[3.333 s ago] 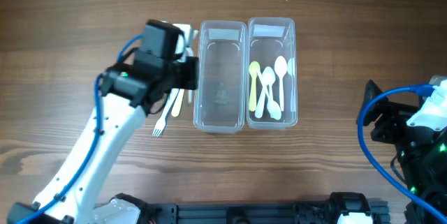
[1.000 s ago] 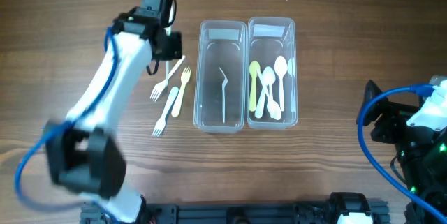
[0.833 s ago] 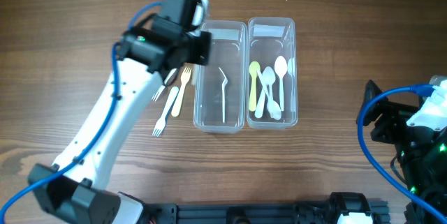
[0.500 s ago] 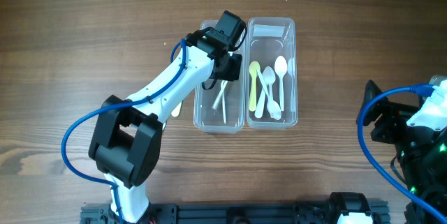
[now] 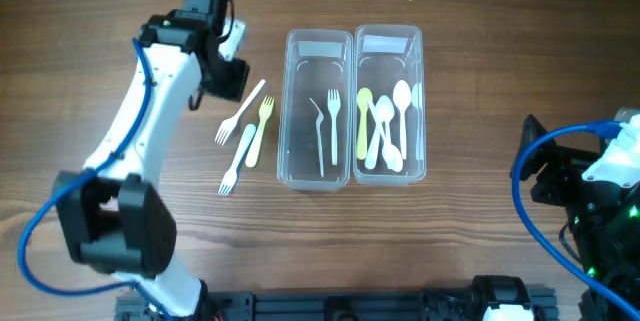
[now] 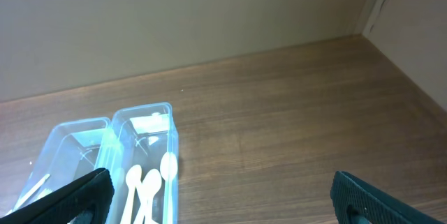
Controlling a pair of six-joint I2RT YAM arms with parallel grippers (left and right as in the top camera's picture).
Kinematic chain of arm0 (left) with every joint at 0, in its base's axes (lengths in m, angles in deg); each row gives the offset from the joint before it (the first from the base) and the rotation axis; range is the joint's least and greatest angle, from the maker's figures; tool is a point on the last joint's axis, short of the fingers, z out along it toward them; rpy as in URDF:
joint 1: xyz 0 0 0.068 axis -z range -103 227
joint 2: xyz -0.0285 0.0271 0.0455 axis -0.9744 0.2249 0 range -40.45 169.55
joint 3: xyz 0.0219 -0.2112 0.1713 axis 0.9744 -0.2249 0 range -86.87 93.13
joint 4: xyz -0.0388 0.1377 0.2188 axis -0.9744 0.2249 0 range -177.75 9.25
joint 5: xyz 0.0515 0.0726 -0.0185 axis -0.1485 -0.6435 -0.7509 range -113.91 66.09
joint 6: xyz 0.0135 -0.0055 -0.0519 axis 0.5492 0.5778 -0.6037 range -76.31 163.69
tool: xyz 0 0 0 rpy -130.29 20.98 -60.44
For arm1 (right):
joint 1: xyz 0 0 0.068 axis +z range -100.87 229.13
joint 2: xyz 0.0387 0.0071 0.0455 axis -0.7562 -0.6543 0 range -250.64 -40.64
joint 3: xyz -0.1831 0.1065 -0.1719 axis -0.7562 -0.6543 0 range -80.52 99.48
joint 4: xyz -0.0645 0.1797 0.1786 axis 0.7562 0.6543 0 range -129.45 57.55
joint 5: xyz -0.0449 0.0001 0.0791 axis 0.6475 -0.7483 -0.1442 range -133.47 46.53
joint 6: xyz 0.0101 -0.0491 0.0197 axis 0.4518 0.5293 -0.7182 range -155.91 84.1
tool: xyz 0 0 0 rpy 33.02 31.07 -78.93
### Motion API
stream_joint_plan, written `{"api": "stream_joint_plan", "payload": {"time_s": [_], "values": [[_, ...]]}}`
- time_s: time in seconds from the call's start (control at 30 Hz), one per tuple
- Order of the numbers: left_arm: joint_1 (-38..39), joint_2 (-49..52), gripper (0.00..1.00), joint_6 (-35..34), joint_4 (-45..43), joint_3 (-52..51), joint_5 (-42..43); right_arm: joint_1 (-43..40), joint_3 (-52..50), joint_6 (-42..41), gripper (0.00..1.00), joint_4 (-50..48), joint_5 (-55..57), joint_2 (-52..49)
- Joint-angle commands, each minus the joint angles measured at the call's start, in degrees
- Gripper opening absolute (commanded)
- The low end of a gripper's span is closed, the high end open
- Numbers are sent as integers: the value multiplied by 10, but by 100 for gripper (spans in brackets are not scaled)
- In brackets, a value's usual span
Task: Pack container
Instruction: 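Grasp a white fork with the left gripper and place it in the left container, then lower the left gripper onto the blue fork and close on it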
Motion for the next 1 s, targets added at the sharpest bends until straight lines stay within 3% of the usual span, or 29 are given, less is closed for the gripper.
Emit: {"api": "stream_joint_plan", "payload": {"time_s": [0.0,0.13,0.2,0.37,0.43,0.47,0.6,0.67,0.8,0.97], "values": [[-28,64,59,121,8,0,50,-2,2,0,100,-3,-9,-1],[-23,146,58,151,-19,0,50,-2,2,-1,100,-3,-9,-1],[-24,175,51,150,-37,0,50,-2,2,-1,100,-3,-9,-1],[-23,221,45,151,-85,0,50,-2,2,-1,100,-3,-9,-1],[-23,221,40,151,-88,0,50,-2,2,0,100,-3,-9,-1],[-23,221,29,151,-88,0,50,-2,2,0,100,-3,-9,-1],[-23,221,4,138,-71,0,50,-2,2,0,100,-3,-9,-1],[-23,217,4,110,-58,0,38,-2,2,0,100,-3,-9,-1],[-16,153,4,70,-24,0,18,-2,2,0,100,-3,-9,-1],[39,-49,4,-68,-12,0,38,-2,2,0,100,-3,-9,-1]]}}
